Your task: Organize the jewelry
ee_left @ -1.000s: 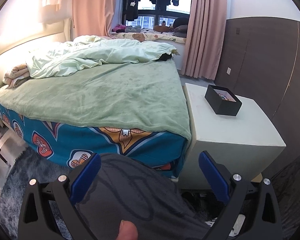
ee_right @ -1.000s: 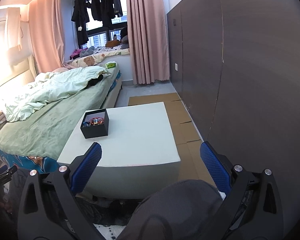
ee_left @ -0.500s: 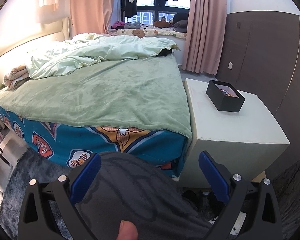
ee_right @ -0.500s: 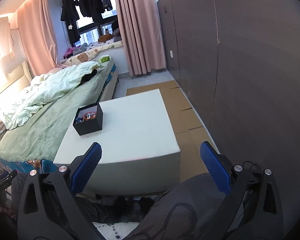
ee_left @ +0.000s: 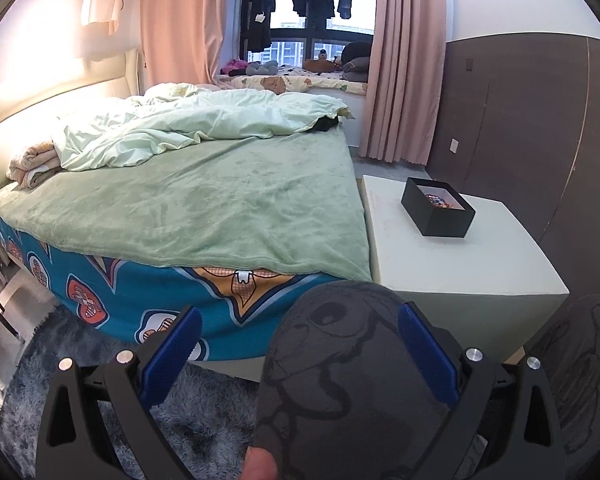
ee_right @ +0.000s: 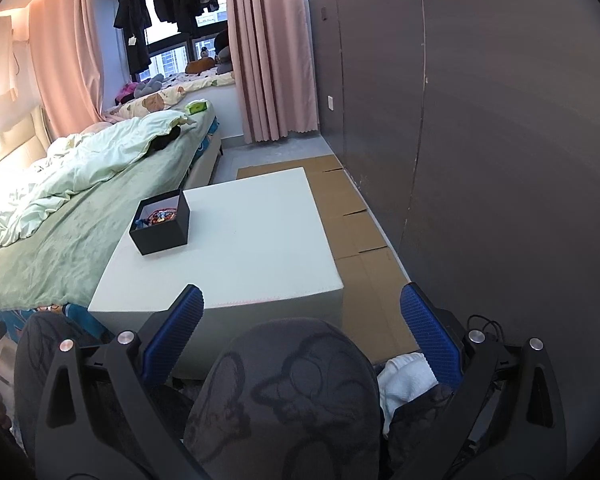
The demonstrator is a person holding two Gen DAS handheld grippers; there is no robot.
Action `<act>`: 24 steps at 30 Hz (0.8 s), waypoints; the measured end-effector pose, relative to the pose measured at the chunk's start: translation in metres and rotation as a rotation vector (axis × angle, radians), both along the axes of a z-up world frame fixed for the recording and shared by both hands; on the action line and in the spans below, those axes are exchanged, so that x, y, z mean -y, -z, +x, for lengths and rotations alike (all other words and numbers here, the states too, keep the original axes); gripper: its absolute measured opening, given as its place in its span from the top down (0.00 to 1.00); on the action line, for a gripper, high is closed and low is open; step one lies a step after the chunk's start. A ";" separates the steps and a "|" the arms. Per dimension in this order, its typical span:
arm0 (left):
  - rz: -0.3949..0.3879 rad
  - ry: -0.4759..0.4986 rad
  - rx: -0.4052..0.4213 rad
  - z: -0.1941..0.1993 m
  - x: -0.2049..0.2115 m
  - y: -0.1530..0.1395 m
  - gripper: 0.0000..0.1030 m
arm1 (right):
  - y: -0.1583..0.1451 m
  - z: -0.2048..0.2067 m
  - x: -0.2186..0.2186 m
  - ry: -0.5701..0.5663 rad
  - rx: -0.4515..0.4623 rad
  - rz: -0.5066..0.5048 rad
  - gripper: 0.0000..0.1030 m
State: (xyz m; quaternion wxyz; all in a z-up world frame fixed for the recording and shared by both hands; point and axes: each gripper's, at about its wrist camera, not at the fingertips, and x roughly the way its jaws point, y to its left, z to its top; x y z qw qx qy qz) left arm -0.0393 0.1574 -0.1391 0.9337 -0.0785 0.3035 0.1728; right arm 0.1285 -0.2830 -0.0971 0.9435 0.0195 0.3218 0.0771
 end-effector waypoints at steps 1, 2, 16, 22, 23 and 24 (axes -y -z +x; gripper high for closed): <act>0.000 0.002 0.002 -0.001 0.001 -0.001 0.08 | 0.000 -0.002 -0.001 -0.003 0.001 -0.002 0.05; 0.001 0.003 0.004 -0.001 0.001 -0.002 0.08 | 0.000 -0.003 -0.002 -0.005 0.003 -0.004 0.05; -0.036 0.018 0.024 0.022 -0.003 -0.005 0.08 | 0.031 0.030 0.020 0.085 -0.109 -0.037 0.05; -0.015 0.027 -0.003 0.055 0.003 0.005 0.08 | 0.041 0.053 0.004 0.036 -0.104 -0.096 0.05; -0.012 0.023 -0.007 0.059 0.003 0.007 0.08 | 0.048 0.060 0.001 0.033 -0.108 -0.122 0.05; -0.012 0.020 -0.015 0.064 0.002 0.010 0.08 | 0.054 0.066 -0.001 0.035 -0.114 -0.144 0.05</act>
